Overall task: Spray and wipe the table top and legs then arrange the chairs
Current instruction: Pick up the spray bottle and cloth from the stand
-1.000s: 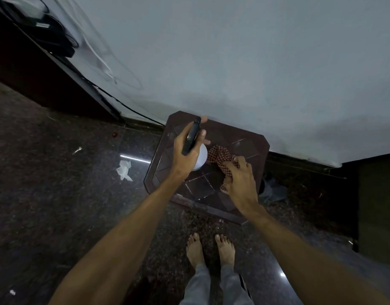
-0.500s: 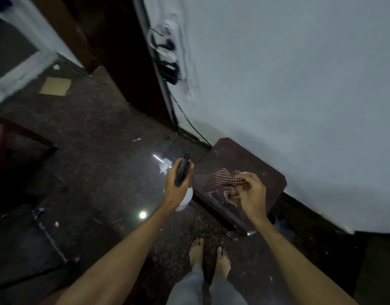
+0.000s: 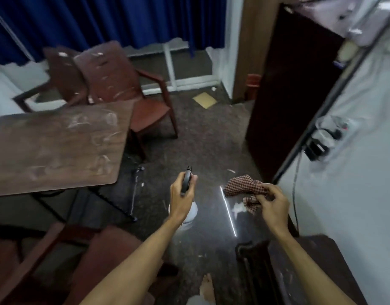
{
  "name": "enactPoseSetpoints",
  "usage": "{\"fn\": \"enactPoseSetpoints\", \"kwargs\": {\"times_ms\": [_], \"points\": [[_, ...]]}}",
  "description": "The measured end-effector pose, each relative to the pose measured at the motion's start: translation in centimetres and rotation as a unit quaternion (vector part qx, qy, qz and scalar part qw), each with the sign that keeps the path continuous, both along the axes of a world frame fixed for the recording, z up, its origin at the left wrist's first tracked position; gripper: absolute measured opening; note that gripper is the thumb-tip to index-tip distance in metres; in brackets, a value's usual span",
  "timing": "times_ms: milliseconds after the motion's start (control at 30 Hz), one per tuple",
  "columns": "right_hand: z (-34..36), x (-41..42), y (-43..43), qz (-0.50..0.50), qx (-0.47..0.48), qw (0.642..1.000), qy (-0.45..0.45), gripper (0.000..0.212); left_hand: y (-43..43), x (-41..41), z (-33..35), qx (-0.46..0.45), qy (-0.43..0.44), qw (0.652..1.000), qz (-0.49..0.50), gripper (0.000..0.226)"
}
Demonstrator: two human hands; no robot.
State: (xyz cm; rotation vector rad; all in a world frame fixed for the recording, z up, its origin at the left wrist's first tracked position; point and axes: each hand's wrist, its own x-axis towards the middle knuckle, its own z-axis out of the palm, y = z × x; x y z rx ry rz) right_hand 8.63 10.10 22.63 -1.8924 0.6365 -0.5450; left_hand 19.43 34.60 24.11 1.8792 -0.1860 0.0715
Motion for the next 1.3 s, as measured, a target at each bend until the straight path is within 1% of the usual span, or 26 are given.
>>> {"fn": "enactPoseSetpoints", "kwargs": {"times_ms": [167, 367, 467, 567, 700, 867, 1033, 1200, 1300], "points": [[2.4, 10.4, 4.5, 0.091, 0.003, 0.996, -0.024, 0.035, 6.1, 4.9, 0.3, -0.010, -0.002, 0.991, 0.131, 0.025], [3.5, 20.5, 9.0, 0.178, -0.004, 0.984, -0.016, 0.033, 11.3, 9.6, 0.6, -0.021, -0.009, 0.968, 0.251, 0.035], [3.8, 26.1, 10.8, 0.219, -0.007, 0.976, -0.015, 0.033, 12.5, 12.2, 0.0, -0.020, -0.003, 0.955, 0.296, 0.035], [4.1, 32.1, 12.1, 0.264, -0.004, 0.964, -0.013, 0.032, 12.8, 15.6, -0.8, -0.036, 0.012, 0.943, 0.331, 0.032], [3.8, 39.7, 13.0, 0.311, 0.001, 0.950, -0.011, 0.030, 12.2, 19.6, -1.2, -0.035, 0.026, 0.932, 0.361, 0.028], [3.9, 48.8, 12.7, 0.359, -0.009, 0.933, 0.001, 0.031, 10.7, 25.1, -0.9, -0.059, 0.059, 0.913, 0.399, 0.032], [4.1, 56.5, 12.8, 0.374, -0.020, 0.927, 0.011, 0.029, 9.0, 31.0, -0.8, -0.049, 0.087, 0.893, 0.439, 0.030], [4.1, 63.4, 14.9, 0.393, -0.032, 0.919, 0.020, 0.026, 9.2, 37.1, -2.9, -0.051, 0.126, 0.865, 0.483, 0.044], [3.5, 67.1, 16.2, 0.393, -0.032, 0.919, 0.024, 0.026, 10.1, 40.6, -3.6, -0.057, 0.137, 0.863, 0.483, 0.037]]}}
